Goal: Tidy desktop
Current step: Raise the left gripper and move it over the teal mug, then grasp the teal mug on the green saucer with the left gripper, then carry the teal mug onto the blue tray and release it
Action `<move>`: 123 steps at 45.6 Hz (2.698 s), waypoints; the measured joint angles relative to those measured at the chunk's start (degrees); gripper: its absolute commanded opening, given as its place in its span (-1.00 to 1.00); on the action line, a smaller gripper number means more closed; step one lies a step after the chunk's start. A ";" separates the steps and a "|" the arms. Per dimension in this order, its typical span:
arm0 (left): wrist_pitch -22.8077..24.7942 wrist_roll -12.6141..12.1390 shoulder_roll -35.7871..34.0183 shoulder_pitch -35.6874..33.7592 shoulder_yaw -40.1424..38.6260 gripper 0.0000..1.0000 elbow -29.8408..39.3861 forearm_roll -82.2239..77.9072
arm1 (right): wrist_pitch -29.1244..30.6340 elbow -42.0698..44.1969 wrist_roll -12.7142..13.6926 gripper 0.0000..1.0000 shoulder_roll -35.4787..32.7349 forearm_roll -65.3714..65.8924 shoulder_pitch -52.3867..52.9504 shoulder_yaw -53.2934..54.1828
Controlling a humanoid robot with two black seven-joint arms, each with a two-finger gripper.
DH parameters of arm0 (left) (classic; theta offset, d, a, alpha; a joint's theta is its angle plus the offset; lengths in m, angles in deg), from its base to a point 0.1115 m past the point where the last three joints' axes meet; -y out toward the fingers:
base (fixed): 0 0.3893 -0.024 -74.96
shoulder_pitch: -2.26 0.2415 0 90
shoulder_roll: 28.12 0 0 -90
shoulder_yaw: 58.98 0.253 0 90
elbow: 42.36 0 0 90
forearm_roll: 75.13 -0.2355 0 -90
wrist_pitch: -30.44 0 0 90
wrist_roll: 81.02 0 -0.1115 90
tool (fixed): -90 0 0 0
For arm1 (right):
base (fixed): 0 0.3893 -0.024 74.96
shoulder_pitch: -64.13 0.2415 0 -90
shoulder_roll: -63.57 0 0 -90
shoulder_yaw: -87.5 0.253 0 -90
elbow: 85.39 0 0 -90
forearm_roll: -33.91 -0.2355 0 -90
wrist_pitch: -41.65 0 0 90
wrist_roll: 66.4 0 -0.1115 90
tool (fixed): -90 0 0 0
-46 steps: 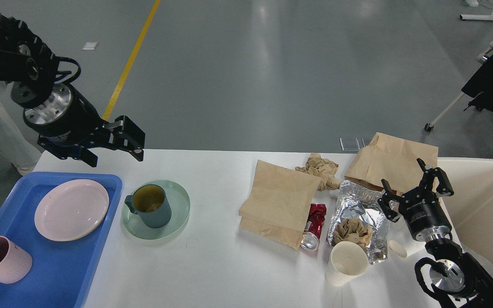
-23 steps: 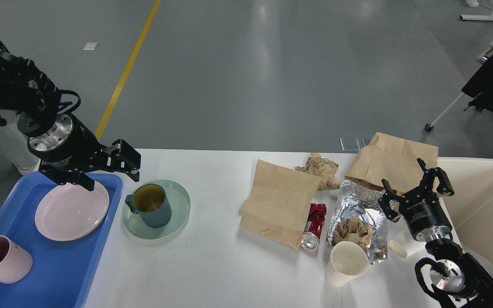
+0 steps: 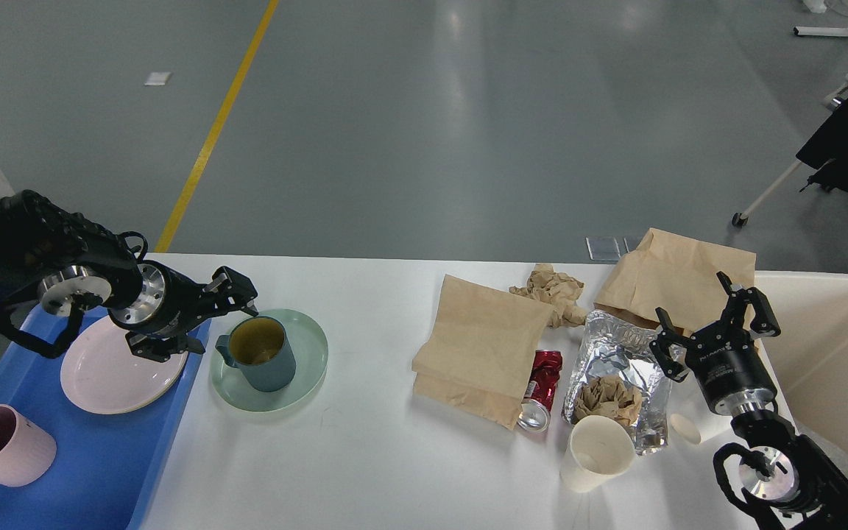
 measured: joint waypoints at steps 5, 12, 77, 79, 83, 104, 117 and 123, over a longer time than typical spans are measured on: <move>-4.09 -3.66 0.28 3.24 -2.06 0.89 -0.40 2.42 | 0.00 0.00 0.00 1.00 0.00 0.00 0.00 0.00; -5.84 -4.98 1.84 6.59 -3.25 0.92 -2.30 2.42 | 0.00 0.00 0.00 1.00 0.00 -0.01 0.00 0.00; -12.06 -5.25 4.37 20.32 -11.73 -0.83 -14.61 7.22 | -0.01 0.01 0.00 1.00 0.00 0.00 0.00 0.00; -11.56 -5.25 4.37 20.33 -11.81 -0.90 -14.59 7.22 | -0.01 0.01 0.00 1.00 0.00 0.00 0.00 0.00; -10.47 -5.25 4.36 20.36 -11.86 -0.96 -14.58 7.20 | -0.01 0.01 0.00 1.00 0.00 0.00 0.00 0.00; -6.43 -5.60 1.86 14.72 -10.17 -1.00 -9.27 7.09 | -0.01 0.01 0.00 1.00 0.00 0.00 0.00 0.00; -3.96 -8.72 -3.96 -1.49 -2.91 -1.00 4.30 5.62 | -0.02 0.01 0.00 1.00 0.00 -0.01 0.00 0.00; 0.77 -10.72 -4.51 -11.38 1.65 -1.00 10.75 1.26 | -0.02 0.07 0.00 1.00 0.00 0.00 0.00 0.00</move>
